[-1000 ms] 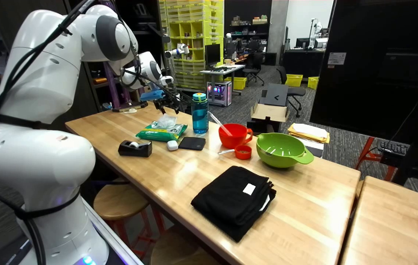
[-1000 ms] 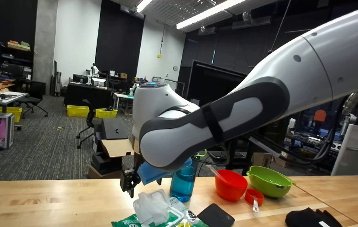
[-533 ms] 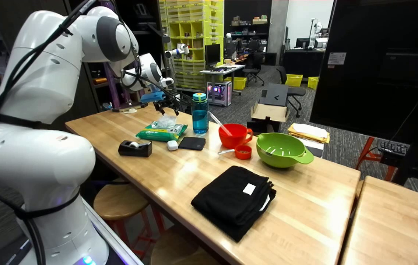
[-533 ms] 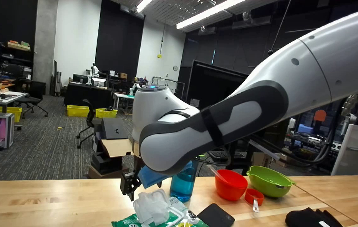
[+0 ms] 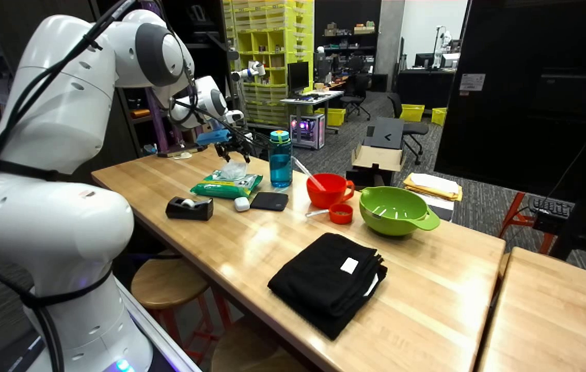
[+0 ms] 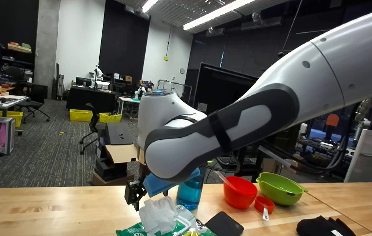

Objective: Close the pack of wipes

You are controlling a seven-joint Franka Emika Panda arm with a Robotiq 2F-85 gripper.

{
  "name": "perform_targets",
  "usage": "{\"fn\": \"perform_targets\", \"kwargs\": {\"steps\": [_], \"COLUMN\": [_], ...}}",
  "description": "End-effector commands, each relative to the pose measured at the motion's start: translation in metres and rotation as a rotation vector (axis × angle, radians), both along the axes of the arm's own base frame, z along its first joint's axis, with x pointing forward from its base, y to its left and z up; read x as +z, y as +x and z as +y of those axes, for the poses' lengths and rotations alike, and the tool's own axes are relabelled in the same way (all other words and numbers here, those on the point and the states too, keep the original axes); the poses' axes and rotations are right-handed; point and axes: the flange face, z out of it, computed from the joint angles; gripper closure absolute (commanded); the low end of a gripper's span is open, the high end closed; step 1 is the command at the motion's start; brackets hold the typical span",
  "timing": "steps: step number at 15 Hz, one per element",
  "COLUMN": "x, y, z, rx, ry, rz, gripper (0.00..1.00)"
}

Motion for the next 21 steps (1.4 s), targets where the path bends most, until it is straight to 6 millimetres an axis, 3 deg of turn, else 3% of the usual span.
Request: {"fn": "perform_targets", "kwargs": {"steps": [1,12,21], "x": [0.006,0.016,0.021], "y": [-0.006,-0.011,-0.027], "z": [0.000,0.002,0.005], "rx": [-0.013,-0.040,-0.046], "ry": [0.015,0.023,0.029], "rz": [0.038,0.053,0.081], "gripper": [0.00,0.00,0.00]}}
